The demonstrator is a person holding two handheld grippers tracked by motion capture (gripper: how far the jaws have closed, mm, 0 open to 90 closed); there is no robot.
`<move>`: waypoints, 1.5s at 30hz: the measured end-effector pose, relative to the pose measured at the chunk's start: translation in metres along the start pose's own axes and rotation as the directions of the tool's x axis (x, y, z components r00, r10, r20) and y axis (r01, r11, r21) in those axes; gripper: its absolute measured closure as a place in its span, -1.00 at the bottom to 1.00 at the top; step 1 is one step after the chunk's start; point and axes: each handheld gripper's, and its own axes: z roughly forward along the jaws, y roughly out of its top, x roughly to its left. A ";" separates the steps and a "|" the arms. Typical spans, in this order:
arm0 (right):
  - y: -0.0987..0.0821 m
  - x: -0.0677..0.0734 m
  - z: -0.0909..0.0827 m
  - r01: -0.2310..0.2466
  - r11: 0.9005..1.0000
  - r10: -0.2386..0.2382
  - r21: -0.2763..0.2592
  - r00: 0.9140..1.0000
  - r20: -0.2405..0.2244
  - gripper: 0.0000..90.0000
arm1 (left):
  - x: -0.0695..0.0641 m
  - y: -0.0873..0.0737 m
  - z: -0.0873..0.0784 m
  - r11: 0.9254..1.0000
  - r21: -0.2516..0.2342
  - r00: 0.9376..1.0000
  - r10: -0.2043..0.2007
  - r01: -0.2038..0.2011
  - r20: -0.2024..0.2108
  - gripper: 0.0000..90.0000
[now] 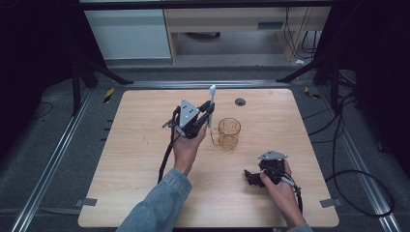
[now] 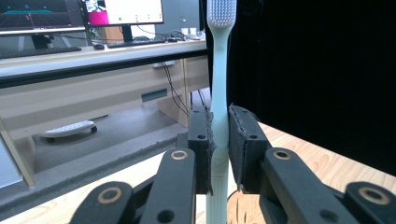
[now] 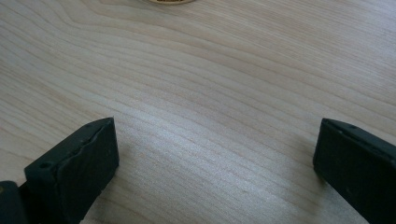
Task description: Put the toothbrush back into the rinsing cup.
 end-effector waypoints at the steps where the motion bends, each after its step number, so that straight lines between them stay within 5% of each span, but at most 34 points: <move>1: 0.000 0.000 0.000 0.003 1.000 -0.003 0.000 1.000 0.001 -0.99 | 0.002 -0.001 0.000 1.000 -0.003 1.000 -0.004 0.004 -0.002 0.75; 11: 0.000 0.000 0.000 0.009 1.000 -0.009 -0.003 1.000 -0.002 -0.99 | 0.007 -0.013 0.002 0.996 -0.058 0.997 -0.071 0.071 0.013 0.75; 45: 0.000 0.001 0.000 0.012 1.000 -0.012 -0.002 1.000 -0.011 -0.99 | 0.001 -0.037 0.010 0.991 -0.090 0.994 -0.097 0.102 0.059 0.75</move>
